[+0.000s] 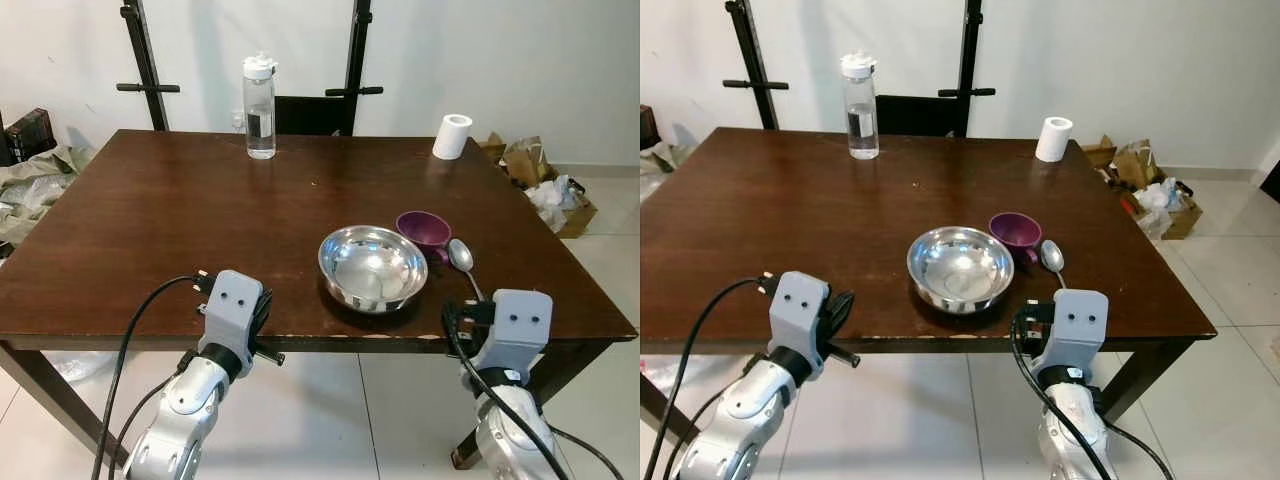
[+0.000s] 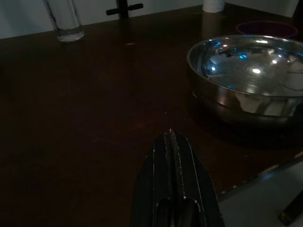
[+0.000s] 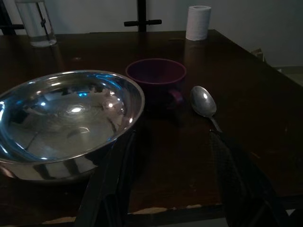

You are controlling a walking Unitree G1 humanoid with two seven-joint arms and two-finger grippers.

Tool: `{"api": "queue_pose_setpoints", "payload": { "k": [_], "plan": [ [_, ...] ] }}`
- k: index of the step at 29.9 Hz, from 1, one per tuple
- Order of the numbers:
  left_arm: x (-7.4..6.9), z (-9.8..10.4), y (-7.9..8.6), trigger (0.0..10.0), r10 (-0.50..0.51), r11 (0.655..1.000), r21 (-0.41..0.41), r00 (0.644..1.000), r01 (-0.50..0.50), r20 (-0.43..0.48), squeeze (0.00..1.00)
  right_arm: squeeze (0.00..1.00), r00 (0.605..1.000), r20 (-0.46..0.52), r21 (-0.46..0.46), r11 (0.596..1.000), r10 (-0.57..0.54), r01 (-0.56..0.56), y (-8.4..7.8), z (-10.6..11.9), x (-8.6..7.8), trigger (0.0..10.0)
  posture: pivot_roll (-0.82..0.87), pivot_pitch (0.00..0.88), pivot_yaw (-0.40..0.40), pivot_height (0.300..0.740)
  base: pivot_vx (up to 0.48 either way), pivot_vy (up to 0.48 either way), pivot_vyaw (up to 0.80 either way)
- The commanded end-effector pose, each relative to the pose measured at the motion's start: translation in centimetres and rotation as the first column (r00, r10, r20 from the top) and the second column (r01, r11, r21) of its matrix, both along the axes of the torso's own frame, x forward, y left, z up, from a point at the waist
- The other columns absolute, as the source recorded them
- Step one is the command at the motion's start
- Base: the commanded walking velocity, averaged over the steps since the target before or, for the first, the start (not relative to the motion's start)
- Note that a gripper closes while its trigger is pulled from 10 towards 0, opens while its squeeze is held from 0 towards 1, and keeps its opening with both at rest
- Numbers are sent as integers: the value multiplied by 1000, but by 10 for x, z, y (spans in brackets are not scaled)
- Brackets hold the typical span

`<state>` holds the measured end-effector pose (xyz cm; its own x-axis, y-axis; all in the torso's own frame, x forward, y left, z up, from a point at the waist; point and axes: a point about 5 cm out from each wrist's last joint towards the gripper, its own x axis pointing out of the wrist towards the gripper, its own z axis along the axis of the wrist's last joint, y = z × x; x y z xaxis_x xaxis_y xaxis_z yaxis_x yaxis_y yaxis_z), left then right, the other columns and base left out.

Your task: Setting the table

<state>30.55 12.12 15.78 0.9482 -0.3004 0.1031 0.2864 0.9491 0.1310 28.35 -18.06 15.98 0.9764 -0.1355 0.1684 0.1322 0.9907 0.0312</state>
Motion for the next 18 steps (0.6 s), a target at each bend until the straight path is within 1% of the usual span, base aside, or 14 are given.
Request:
{"api": "queue_pose_setpoints", "payload": {
  "k": [1, 8, 18],
  "plan": [
    [0, -7, 2, 10000, 12, 1000, -8, 1000, -12, -26, 0, 0, 1000, -27, 25, 1000, -2, 3, 0, -6, 0, 10000, 3, 76, 31, 740, 0, 0, 0],
    [0, -9, 3, 10000, 21, 1000, -16, 999, -21, -33, 0, 0, 1000, -24, 32, 999, 6, -5, 3, -8, 0, 10000, 4, 81, 32, 740, 0, 0, 0],
    [1, -8, 4, 10000, 23, 1000, -6, 999, -23, -24, 0, 0, 1000, -23, 35, 999, 4, -3, 3, -8, 1, 10000, 6, 84, 34, 740, 0, 0, 0]
  ]
}}
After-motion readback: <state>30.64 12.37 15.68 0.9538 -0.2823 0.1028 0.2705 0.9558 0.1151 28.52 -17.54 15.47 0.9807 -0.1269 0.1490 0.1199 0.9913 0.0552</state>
